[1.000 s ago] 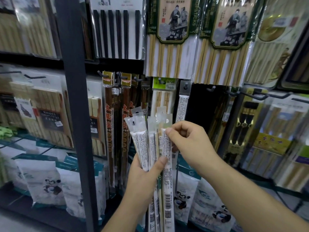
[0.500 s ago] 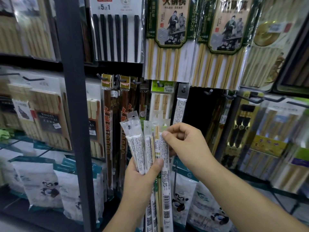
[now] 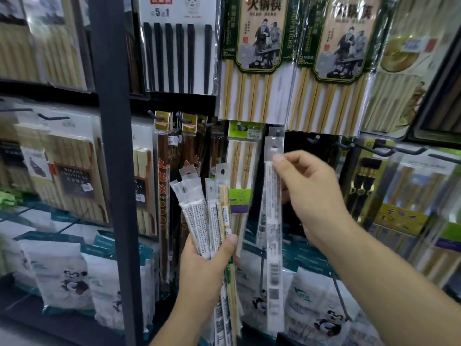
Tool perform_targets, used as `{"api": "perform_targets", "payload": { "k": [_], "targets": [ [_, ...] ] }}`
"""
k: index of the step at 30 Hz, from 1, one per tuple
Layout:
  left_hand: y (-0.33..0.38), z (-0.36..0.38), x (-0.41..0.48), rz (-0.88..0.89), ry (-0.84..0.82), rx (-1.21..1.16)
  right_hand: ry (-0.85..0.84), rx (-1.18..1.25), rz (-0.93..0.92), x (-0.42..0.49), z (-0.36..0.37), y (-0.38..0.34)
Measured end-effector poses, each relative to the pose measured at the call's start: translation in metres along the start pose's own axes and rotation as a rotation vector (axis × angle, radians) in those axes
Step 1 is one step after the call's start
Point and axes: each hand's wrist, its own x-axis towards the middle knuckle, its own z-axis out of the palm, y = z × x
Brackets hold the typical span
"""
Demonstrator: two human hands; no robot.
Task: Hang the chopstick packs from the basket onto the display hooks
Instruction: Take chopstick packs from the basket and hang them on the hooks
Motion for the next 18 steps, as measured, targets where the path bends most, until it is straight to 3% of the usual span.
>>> {"api": "perform_targets", "payload": {
  "k": [12,18],
  "targets": [
    [0.005,0.002,-0.006,-0.029,-0.011,0.035,0.204,-0.047,-0.018,0.031,0.010,-0.008],
    [0.001,0.001,-0.005,-0.018,-0.013,0.054,0.221,-0.118,0.016,0.032,0.012,0.007]
  ]
}}
